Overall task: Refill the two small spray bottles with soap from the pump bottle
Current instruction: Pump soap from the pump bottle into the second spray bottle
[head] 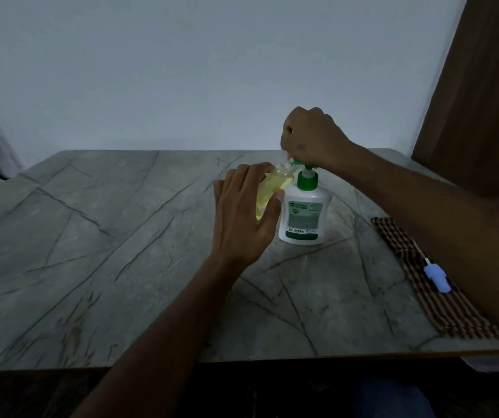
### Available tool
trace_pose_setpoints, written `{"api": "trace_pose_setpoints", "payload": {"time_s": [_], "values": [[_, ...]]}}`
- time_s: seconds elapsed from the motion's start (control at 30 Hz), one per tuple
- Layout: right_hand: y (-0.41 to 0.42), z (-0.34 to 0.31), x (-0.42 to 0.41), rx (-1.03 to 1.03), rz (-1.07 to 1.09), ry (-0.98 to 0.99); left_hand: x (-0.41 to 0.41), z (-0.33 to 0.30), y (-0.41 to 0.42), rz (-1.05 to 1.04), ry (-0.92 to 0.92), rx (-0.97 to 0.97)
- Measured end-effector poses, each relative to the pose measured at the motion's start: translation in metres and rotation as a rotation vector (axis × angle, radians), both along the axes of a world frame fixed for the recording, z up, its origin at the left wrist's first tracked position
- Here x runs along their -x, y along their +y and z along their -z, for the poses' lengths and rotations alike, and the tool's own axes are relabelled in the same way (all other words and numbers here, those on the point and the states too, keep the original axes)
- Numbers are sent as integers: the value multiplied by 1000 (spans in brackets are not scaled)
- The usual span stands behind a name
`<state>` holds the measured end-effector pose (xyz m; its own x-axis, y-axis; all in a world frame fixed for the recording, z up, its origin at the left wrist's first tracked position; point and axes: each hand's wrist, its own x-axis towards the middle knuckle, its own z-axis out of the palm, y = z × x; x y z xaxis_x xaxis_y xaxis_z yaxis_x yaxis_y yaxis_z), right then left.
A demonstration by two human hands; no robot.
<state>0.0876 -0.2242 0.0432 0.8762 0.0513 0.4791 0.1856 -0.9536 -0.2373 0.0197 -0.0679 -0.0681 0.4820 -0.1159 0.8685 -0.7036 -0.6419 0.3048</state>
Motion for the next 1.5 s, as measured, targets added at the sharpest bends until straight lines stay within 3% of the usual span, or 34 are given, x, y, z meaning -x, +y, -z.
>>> {"api": "trace_pose_setpoints", "payload": {"time_s": [0.57,1.0,1.5], "values": [[1,-5,3,46,-2,-5,1,-1,0,-5,20,2],[-3,-5,6,-90,-7,26,0,3,2,3,27,-7],[0,-3,16,-220,27,-181,0,3,0,34,76,98]]}}
